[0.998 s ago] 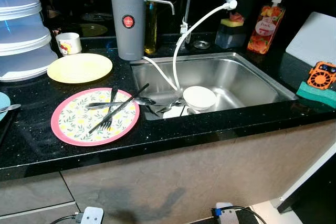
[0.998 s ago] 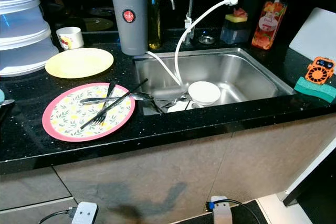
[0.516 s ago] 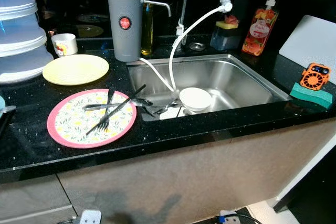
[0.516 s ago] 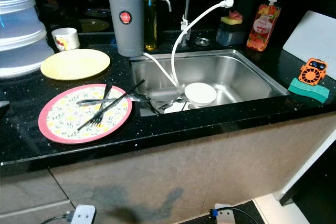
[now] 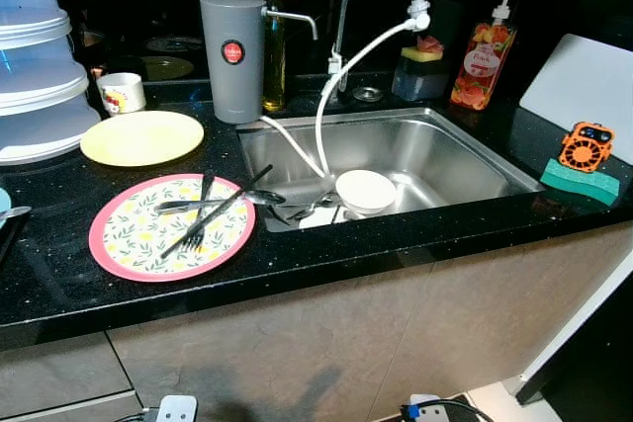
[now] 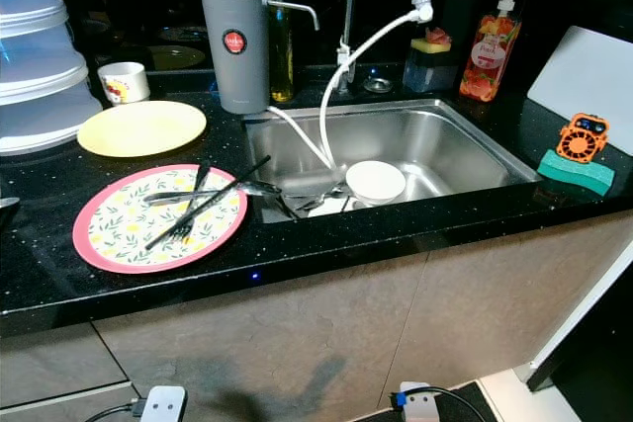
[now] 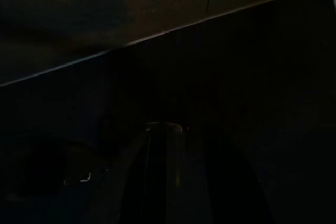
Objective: Kitchen organization
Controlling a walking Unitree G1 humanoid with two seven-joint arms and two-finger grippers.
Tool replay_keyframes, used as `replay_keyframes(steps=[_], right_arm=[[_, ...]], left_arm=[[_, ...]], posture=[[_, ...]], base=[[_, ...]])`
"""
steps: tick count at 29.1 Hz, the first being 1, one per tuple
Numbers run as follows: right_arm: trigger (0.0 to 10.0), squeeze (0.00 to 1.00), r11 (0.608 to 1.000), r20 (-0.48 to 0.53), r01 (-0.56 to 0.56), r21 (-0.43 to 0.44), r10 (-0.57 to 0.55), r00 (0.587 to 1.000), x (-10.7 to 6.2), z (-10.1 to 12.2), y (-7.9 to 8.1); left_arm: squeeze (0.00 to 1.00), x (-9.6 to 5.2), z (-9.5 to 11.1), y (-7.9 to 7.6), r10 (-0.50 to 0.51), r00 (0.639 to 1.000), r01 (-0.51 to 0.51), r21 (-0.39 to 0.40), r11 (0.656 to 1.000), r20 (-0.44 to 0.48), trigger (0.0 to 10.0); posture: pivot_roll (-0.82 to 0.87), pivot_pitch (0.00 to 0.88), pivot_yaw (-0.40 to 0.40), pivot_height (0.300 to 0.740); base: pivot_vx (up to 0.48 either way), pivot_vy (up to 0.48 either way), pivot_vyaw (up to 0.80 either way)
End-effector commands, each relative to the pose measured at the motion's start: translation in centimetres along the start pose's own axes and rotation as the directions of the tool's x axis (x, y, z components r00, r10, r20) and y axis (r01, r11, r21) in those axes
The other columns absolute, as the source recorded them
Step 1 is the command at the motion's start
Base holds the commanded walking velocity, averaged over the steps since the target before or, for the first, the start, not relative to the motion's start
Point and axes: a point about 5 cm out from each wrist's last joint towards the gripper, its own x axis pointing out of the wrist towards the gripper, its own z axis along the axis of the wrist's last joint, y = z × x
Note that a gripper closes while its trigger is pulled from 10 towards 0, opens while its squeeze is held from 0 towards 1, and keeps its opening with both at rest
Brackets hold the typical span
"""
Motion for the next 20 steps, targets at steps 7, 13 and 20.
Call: replay_keyframes(steps=[7,13,20], right_arm=[[10.0,0.0,0.998,0.006,-0.001,0.059,0.0,1.0,-0.1,-0.1,-0.3],[10.0,0.0,0.995,0.022,-0.024,0.1,0.022,1.0,-0.1,-0.1,-0.1],[10.0,0.0,1.0,-0.06,-0.004,-0.017,0.003,0.998,-0.5,-1.7,-0.8]], left_arm=[[0.0,-0.2,-0.5,-0.4,-0.04,0.999,0.04,-0.007,0.999,-0.015,10.0],[0.0,-0.2,-1.1,-0.4,-0.036,0.998,0.037,0.024,0.999,-0.06,10.0],[0.0,-0.2,-1.2,-0.1,-0.01,0.998,0.012,0.027,1.0,-0.066,10.0]], posture=[[0.01,0.012,-0.046,0.74],[-0.02,0.018,-0.006,0.74],[-0.01,0.029,0.008,0.74]], base=[[0.0,0.0,0.0],[0.0,0.0,0.0],[0.0,0.0,0.0]])
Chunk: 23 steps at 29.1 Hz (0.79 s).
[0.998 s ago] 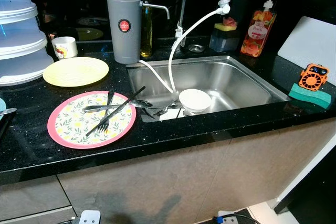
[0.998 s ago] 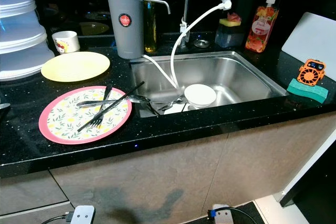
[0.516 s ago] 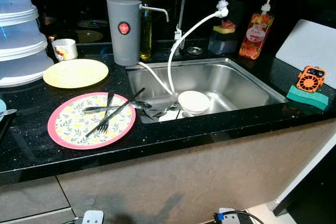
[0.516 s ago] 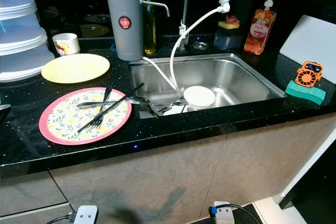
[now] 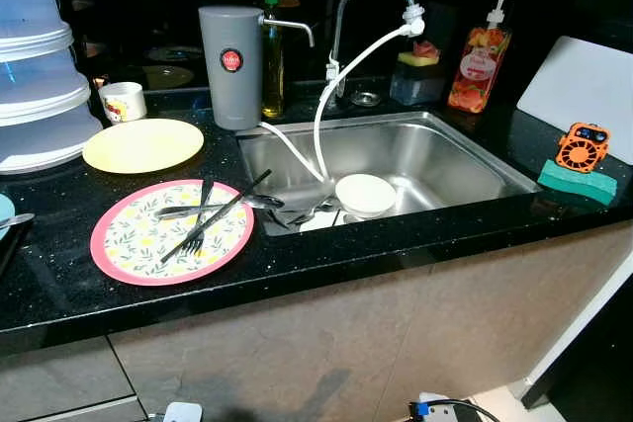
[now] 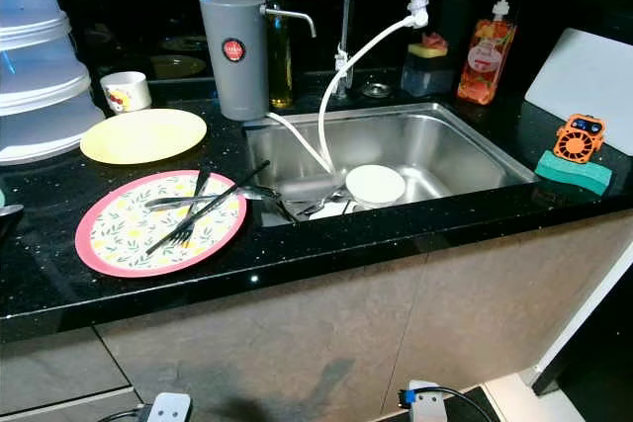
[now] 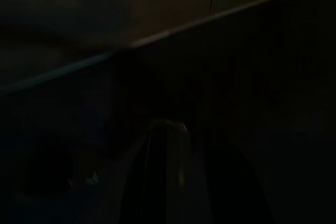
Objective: Kitchen organization
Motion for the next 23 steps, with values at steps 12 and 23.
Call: replay_keyframes(steps=[12,23], right_arm=[[10.0,0.0,0.999,0.023,-0.005,0.053,0.004,1.0,0.1,0.8,-0.1],[10.0,0.0,0.997,0.055,-0.012,-0.07,0.016,0.998,0.2,1.7,0.1]], left_arm=[[0.0,-0.1,-0.2,0.6,0.05,0.999,-0.05,-0.013,0.999,-0.007,10.0],[0.0,-0.2,-0.2,1.0,0.096,0.995,-0.096,-0.056,0.994,0.009,10.0]], posture=[[0.0,0.025,-0.033,0.74],[0.01,0.02,-0.047,0.74]], base=[[0.0,0.0,0.0],[0.0,0.0,0.0]])
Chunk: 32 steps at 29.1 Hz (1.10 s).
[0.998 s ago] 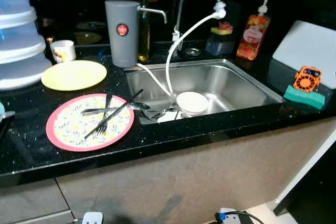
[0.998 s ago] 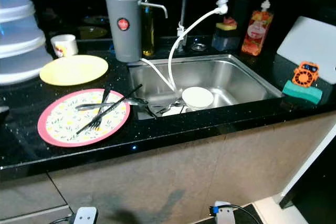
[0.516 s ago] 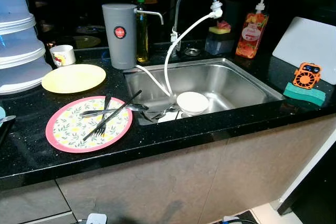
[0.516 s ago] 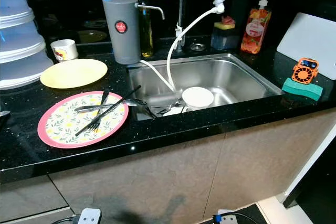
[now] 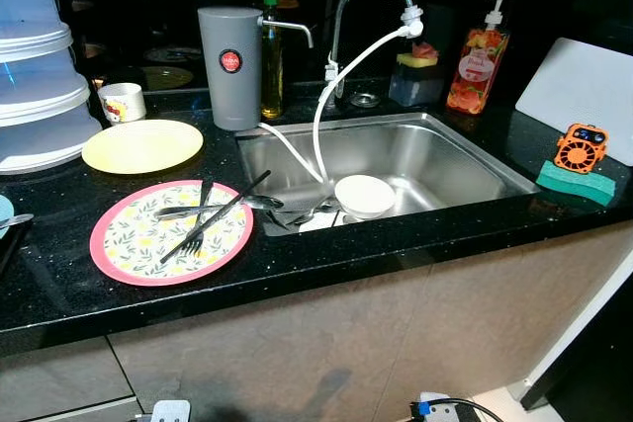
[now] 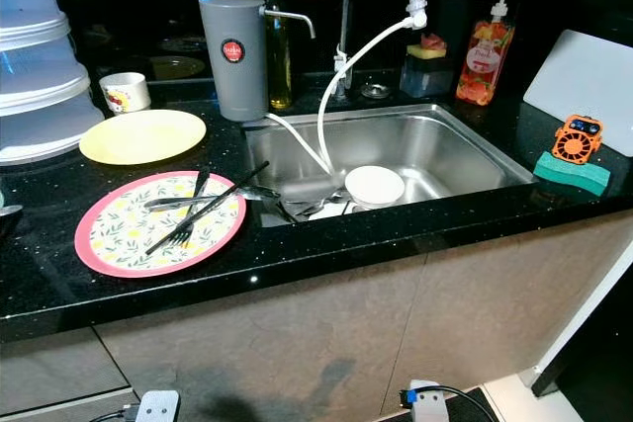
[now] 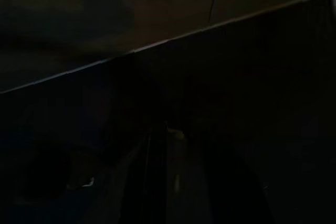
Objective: Kitchen organization
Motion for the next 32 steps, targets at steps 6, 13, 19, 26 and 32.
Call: replay_keyframes(steps=[6,13,19,26,32], right_arm=[[10.0,0.0,0.998,-0.001,-0.053,0.047,0.053,0.999,0.0,-0.2,0.4],[10.0,0.0,0.994,-0.051,-0.017,0.111,0.023,0.998,-0.1,-1.1,0.2],[10.0,0.0,0.996,-0.049,-0.013,0.088,0.018,0.999,-0.1,-1.0,0.3],[10.0,0.0,0.995,-0.035,-0.019,0.102,0.023,0.999,-0.1,-0.8,0.1],[10.0,0.0,0.996,-0.046,-0.014,0.084,0.018,0.999,-0.2,-1.1,0.0]], left_arm=[[0.0,-0.4,-0.7,0.7,0.029,1.0,-0.028,0.024,0.999,-0.004,10.0],[0.0,-0.6,-0.5,1.7,0.072,0.997,-0.072,0.013,0.997,0.01,10.0],[0.0,-0.4,-0.3,1.7,0.06,0.998,-0.059,-0.032,0.998,0.01,10.0],[0.0,-0.3,-0.3,1.1,0.029,1.0,-0.029,-0.061,0.998,0.002,10.0],[0.0,-0.2,-0.4,0.7,0.009,1.0,-0.01,-0.064,0.998,-0.01,10.0]], posture=[[0.03,0.016,-0.06,0.74],[0.03,0.016,-0.048,0.74],[0.01,0.015,-0.031,0.74],[0.0,0.02,-0.029,0.74],[0.0,0.02,-0.027,0.74]], base=[[0.0,0.0,0.0],[0.0,0.0,0.0],[0.0,0.0,0.0],[0.0,0.0,0.0],[0.0,0.0,0.0]])
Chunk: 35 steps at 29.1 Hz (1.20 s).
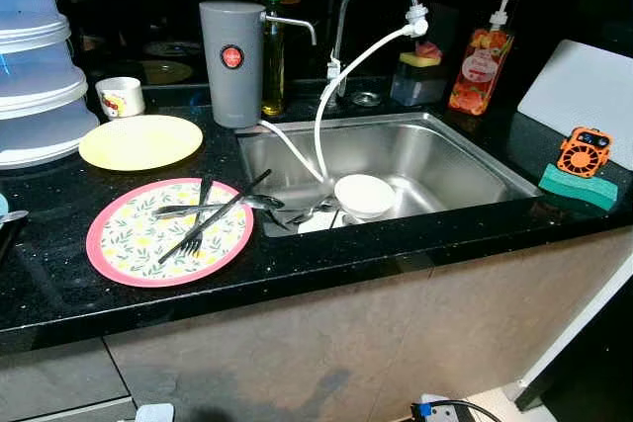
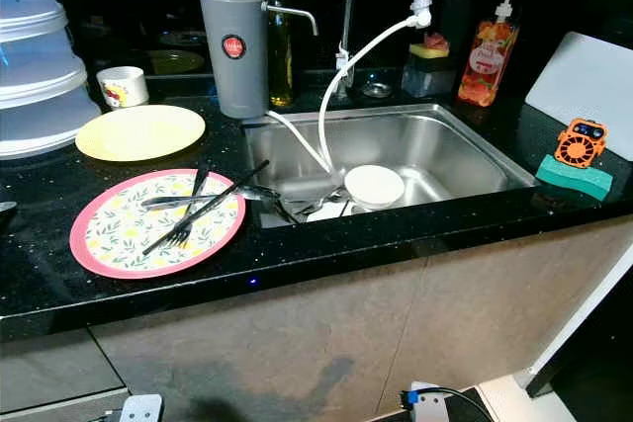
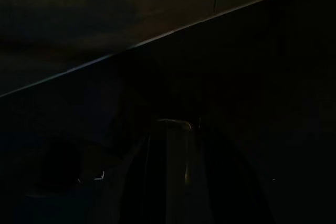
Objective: Kitchen organization
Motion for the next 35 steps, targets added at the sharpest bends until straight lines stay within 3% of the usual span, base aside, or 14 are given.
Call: replay_keyframes(steps=[1,9,20,25,30,35], right_arm=[[10.0,0.0,1.0,-0.008,0.006,-0.009,-0.006,1.0,-0.1,-0.3,-0.3],[10.0,0.0,1.0,0.006,0.012,-0.017,-0.012,1.0,-0.2,-0.2,-0.4],[10.0,0.0,0.997,0.023,0.076,-0.024,-0.075,0.997,-0.7,0.8,-3.0],[10.0,0.0,0.998,0.023,0.06,-0.023,-0.06,0.998,-0.5,0.7,-2.3],[10.0,0.0,0.999,0.02,0.03,-0.019,-0.029,0.999,-0.2,0.5,-1.0],[10.0,0.0,1.0,0.018,0.023,-0.02,-0.023,1.0,-0.1,0.4,-0.8]], left_arm=[[0.0,0.1,-0.1,-0.3,-0.007,1.0,0.007,-0.012,1.0,-0.008,10.0],[0.0,0.0,-0.1,0.0,-0.003,1.0,0.004,0.023,1.0,-0.024,10.0],[0.0,0.2,0.6,0.4,0.008,1.0,-0.009,-0.025,1.0,-0.006,10.0],[0.0,0.2,0.4,0.7,0.03,0.999,-0.03,-0.046,0.998,-0.017,10.0],[0.0,0.2,0.4,0.6,0.012,1.0,-0.012,-0.026,1.0,-0.028,10.0],[0.0,0.3,0.4,0.4,-0.004,0.999,0.004,-0.008,1.0,-0.039,10.0]], posture=[[0.0,0.02,-0.027,0.74],[-0.01,0.018,-0.017,0.74],[0.02,0.017,-0.027,0.74],[0.02,0.009,-0.027,0.74],[0.02,0.005,-0.028,0.74],[0.02,0.005,-0.029,0.74]], base=[[0.0,0.0,0.0],[0.0,0.0,0.0],[0.0,0.0,0.0],[0.0,0.0,0.0],[0.0,0.0,0.0],[0.0,0.0,0.0]])
